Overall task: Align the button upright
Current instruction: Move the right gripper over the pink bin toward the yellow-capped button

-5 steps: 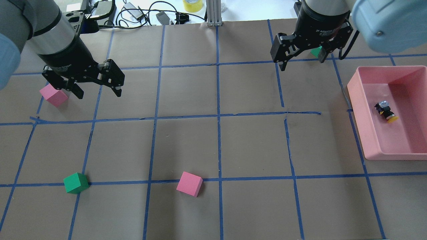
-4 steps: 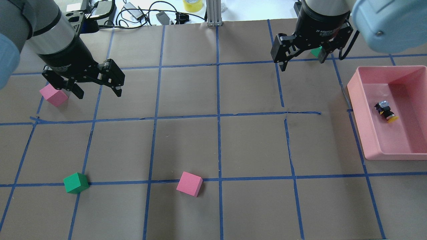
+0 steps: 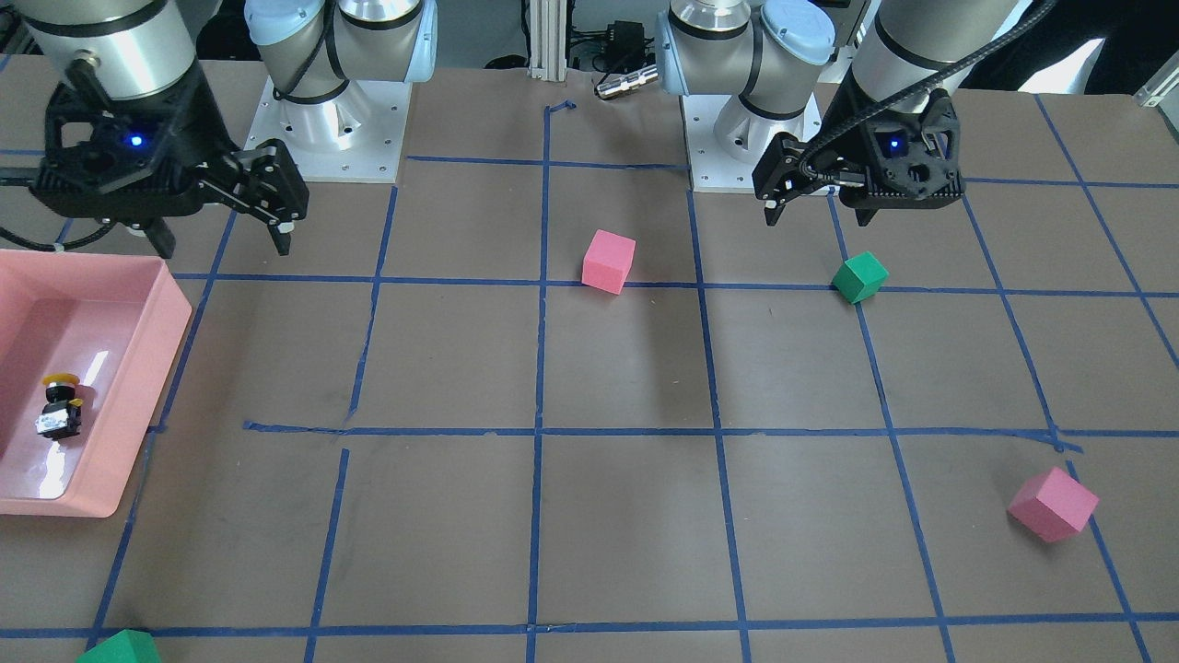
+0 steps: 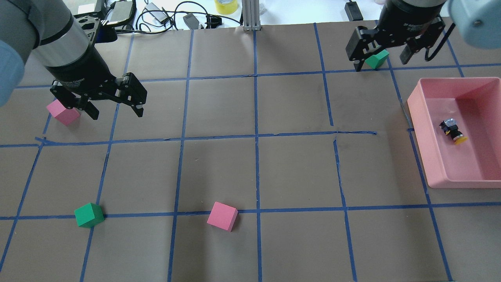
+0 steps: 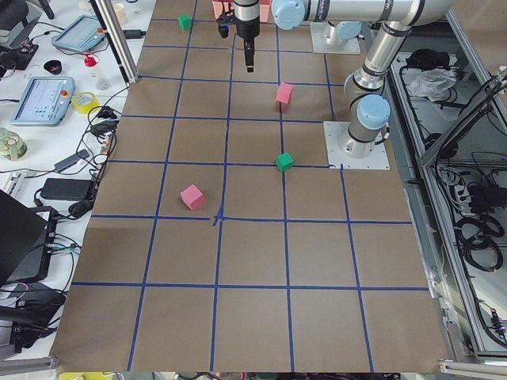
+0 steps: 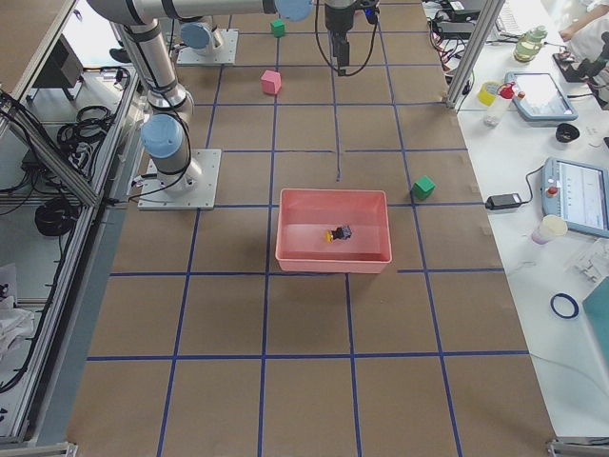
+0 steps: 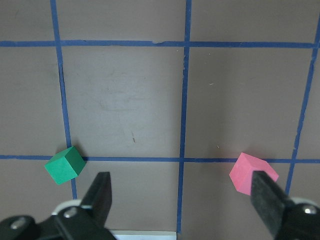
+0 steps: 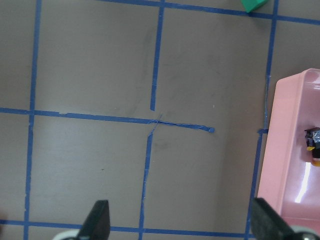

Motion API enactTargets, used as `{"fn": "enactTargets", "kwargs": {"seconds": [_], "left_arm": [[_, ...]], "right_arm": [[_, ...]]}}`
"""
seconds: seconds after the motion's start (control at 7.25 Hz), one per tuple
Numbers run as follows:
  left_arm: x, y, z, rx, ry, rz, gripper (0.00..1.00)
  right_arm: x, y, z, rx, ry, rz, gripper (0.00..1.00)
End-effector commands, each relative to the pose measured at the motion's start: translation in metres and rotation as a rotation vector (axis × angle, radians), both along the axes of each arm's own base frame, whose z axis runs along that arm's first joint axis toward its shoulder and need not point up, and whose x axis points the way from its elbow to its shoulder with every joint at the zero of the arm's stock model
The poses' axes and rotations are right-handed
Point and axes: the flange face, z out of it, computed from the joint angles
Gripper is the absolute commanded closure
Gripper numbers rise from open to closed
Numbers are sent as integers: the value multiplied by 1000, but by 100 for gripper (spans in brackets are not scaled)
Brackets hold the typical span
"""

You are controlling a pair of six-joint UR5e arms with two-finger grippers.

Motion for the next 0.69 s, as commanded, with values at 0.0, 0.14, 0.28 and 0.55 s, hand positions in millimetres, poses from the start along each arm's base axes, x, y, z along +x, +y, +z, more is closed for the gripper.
{"fn": "enactTargets", "kwargs": {"seconds": [0.0,0.14,0.28,0.55], "left_arm": [[1,0,-2,5,-11,0,0],[1,0,-4,9,-12,0,0],[1,-1,-5,11,-12,0,0],[2,-2,-7,16,-15,-1,0]], "right_arm": [[-105,-16,-13,28,4,38,0],[-162,-26,-45,73,-9,-52,0],[-215,-33,-78,85,-17,-110,0],[-266,-46,-141,57,17,-41,0]]}}
